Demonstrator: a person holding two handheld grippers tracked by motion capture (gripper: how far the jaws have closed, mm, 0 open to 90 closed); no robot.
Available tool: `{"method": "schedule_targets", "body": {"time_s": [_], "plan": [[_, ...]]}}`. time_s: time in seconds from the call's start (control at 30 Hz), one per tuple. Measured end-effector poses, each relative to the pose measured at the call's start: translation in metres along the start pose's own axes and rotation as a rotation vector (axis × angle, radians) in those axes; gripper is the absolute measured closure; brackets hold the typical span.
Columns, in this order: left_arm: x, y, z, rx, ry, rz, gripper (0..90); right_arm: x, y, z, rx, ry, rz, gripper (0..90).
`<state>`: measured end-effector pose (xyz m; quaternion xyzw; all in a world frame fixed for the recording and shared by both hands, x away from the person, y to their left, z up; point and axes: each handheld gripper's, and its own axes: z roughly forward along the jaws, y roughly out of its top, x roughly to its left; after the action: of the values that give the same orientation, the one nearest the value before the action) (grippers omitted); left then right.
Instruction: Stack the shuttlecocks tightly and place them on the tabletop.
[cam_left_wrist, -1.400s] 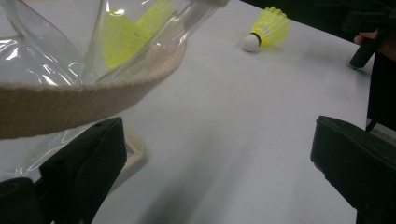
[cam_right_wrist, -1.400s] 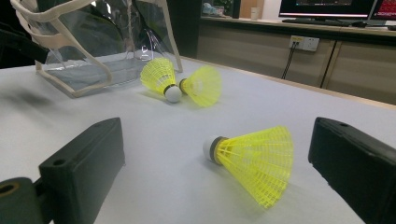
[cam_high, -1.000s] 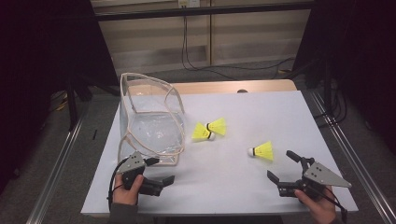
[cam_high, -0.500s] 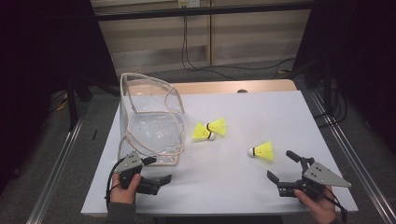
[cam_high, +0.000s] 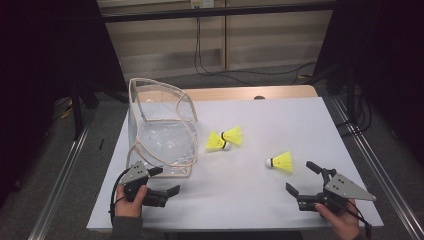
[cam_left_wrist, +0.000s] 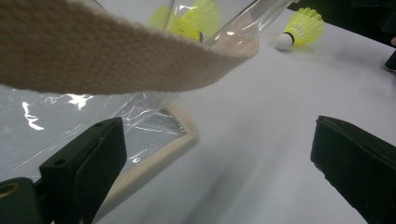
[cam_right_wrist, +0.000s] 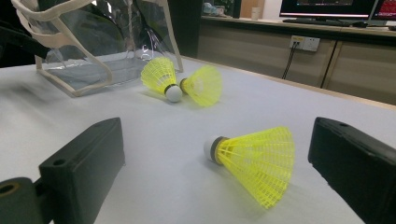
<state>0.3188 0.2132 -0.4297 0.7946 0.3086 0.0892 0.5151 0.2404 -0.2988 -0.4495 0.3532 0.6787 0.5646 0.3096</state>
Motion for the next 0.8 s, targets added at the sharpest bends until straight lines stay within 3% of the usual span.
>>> {"method": "schedule_targets", "body": {"time_s": [0.8], "plan": [[0.0081,-0.0007,-0.0052,-0.009,0.050,-0.003,3.6,-0.0035,0.0019,0.0014,0.009,-0.007,0.013,3.1]]}}
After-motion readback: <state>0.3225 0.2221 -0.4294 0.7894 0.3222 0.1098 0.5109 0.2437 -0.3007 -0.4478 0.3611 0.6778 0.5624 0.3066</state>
